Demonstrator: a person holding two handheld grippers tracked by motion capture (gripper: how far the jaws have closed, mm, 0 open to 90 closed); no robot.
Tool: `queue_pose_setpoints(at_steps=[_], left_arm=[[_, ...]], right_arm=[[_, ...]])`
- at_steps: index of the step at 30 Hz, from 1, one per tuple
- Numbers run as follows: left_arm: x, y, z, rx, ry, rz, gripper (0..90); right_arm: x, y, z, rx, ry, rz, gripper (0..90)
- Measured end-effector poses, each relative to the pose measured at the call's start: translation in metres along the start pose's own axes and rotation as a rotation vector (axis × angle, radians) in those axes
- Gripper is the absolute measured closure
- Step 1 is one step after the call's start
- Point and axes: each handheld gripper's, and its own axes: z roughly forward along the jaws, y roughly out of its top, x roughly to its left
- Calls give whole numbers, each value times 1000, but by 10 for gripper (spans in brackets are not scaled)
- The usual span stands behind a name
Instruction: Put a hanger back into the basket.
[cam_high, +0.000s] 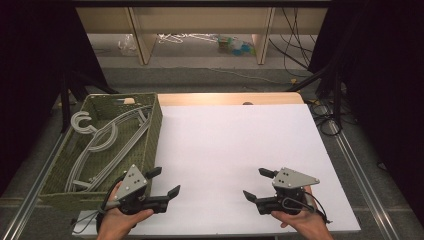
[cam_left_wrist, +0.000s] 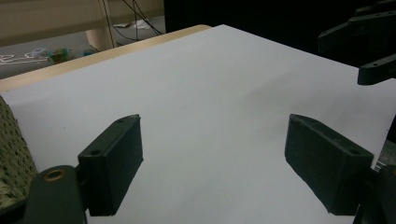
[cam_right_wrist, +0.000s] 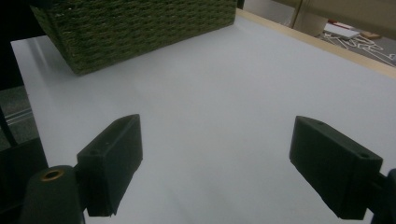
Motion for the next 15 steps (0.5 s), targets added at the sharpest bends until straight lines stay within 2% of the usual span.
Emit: queue_pose_setpoints(at_steps=[3,4,6,7,11,14,15], left_arm=[[-1,0,0,0,-5,12,192],[-3,-1,1,-1,-4,-7,191],[-2,-2,1,-1,-10,11,192],[-3,-2,1,-1,-10,0,192],[-2,-3,2,1,-6,-2,192],[-2,-3,2,0,-6,-3,192],[-2,-4,2,0,-6,-3,192]], right_arm=[[4,-2,-3,2,7,0,179],[5,-3,-4,11,8,1,179],[4,-3,-3,9,4,-8,179],[5,-3,-2,16,10,-3,179],[6,-4,1,19,8,-20,179],[7,-3,1,16,13,-16,178],[6,-3,1,3,3,-29,178]])
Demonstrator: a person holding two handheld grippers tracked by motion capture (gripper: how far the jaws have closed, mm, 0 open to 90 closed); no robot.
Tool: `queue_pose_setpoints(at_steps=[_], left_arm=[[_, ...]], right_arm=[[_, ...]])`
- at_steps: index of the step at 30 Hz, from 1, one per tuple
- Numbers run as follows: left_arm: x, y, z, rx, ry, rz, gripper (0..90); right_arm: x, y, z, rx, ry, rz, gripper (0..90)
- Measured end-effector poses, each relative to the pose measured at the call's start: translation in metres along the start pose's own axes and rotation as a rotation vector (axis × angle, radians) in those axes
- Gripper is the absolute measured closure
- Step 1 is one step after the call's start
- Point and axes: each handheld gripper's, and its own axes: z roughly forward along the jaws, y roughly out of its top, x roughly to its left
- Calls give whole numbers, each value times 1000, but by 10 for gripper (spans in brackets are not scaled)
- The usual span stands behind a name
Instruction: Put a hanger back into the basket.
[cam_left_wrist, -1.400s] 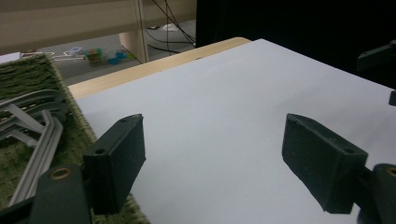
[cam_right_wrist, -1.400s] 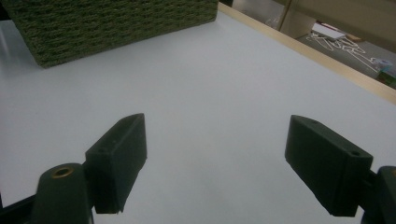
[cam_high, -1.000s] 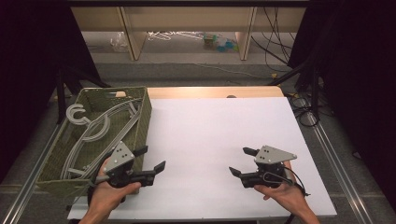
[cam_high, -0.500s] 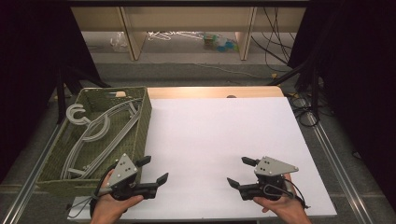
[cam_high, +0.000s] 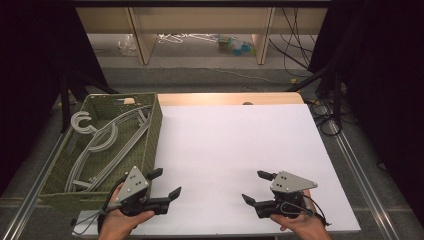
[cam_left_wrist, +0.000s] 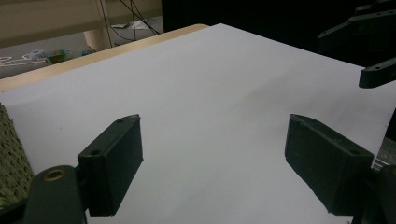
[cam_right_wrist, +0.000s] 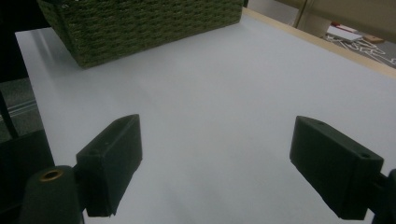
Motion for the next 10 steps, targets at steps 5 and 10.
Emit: queue_pose_setpoints(at_steps=[5,10], left_arm=[[0,0,0,-4,4,-3,193],[0,-1,0,-15,2,-6,195]], right_arm=[[0,0,0,-3,-1,-1,179],[0,0,1,-1,-3,5,178]])
